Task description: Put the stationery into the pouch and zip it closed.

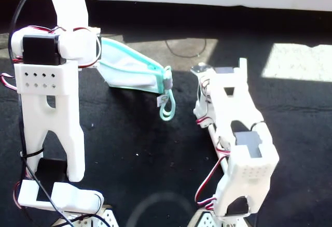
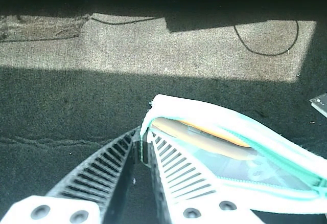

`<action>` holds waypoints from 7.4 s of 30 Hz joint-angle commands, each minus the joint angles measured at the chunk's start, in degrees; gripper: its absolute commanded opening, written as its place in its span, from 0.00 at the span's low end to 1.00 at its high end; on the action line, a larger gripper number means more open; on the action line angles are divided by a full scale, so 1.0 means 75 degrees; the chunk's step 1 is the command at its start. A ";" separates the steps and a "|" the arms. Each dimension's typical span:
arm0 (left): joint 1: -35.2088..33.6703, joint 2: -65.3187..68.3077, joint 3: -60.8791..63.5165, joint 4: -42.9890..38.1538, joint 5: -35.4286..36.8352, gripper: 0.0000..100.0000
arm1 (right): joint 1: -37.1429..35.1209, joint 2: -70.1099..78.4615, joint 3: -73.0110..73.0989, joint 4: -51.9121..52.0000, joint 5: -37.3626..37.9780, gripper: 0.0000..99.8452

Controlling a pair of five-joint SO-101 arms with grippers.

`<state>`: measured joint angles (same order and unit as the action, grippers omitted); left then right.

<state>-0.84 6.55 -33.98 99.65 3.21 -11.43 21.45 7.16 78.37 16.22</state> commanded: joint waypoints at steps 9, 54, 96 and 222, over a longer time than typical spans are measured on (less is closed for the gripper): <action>-0.0053 0.0369 0.0064 0.0070 0.0047 0.01 | -0.0639 0.0697 -0.0275 -0.0510 0.0059 0.01; -0.0053 0.0369 0.0076 0.0105 0.0023 0.01 | -0.4249 -0.5316 -0.3288 -0.4624 -0.2004 0.01; -0.0018 0.0369 0.0064 0.0117 0.0023 0.01 | 0.1295 -0.3452 -0.5152 -0.0815 -0.1993 0.04; -0.0064 0.0369 0.0064 0.0094 0.0035 0.01 | -0.0803 -0.2292 0.2936 -0.0990 -0.1407 0.19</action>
<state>-0.92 6.73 -33.98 99.74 3.21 -15.12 4.31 31.25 71.25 5.49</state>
